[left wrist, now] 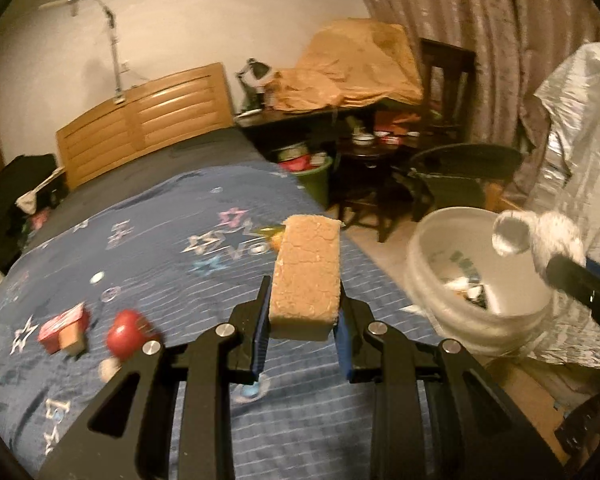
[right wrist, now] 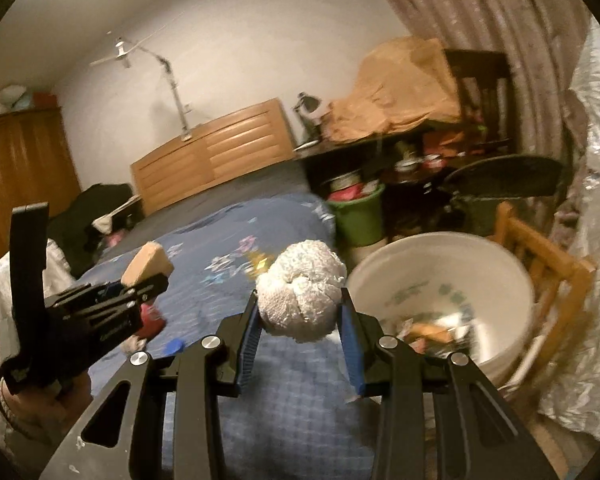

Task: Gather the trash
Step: 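Lift and carry the sponge block and white ball over the white bucket, then open both tools to drop the sponge block and white ball into the bucket, then move both open tools back over the bed, then grasp the orange sponge square with left tool while right tool grasps the grey knitted ball, then lift and carry the orange sponge and grey ball over the white bucket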

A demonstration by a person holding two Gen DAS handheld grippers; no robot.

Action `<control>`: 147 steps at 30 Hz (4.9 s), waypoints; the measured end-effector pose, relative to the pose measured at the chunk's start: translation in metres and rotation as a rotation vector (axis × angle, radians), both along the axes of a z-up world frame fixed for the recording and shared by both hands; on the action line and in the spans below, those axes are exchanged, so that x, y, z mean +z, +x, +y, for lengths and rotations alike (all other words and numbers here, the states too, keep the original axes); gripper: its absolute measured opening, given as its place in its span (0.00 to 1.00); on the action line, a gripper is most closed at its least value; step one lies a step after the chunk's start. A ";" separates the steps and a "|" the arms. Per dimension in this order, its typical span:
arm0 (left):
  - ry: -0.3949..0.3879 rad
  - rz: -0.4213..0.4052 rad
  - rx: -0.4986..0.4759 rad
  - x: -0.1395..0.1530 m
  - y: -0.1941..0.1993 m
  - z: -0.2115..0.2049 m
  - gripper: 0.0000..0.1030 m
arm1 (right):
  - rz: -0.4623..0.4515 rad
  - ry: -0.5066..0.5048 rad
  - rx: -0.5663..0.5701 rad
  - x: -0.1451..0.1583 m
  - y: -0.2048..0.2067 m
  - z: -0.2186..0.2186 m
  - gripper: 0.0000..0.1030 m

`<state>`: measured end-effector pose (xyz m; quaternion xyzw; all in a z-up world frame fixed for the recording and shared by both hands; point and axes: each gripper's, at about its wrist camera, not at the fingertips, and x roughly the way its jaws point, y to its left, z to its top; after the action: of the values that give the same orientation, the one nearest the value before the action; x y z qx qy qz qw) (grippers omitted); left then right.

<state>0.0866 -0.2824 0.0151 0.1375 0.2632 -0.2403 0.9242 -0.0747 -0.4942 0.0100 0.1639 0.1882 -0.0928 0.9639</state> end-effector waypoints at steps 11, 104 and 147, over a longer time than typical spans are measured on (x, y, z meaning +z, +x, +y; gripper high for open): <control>-0.020 0.124 -0.247 -0.020 0.013 -0.095 0.25 | 0.062 -0.032 -0.183 -0.007 -0.016 -0.100 0.37; -0.303 0.336 0.565 -0.118 0.223 0.341 0.40 | 0.412 0.026 0.648 -0.131 0.288 0.356 0.29; -0.122 0.046 0.597 -0.031 0.024 0.293 0.38 | 0.197 0.058 0.518 -0.060 0.135 0.287 0.29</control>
<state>0.1111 0.0105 -0.0160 -0.0073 0.2977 0.0235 0.9544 0.0606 -0.2074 -0.0500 0.1280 0.3192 0.1469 0.9275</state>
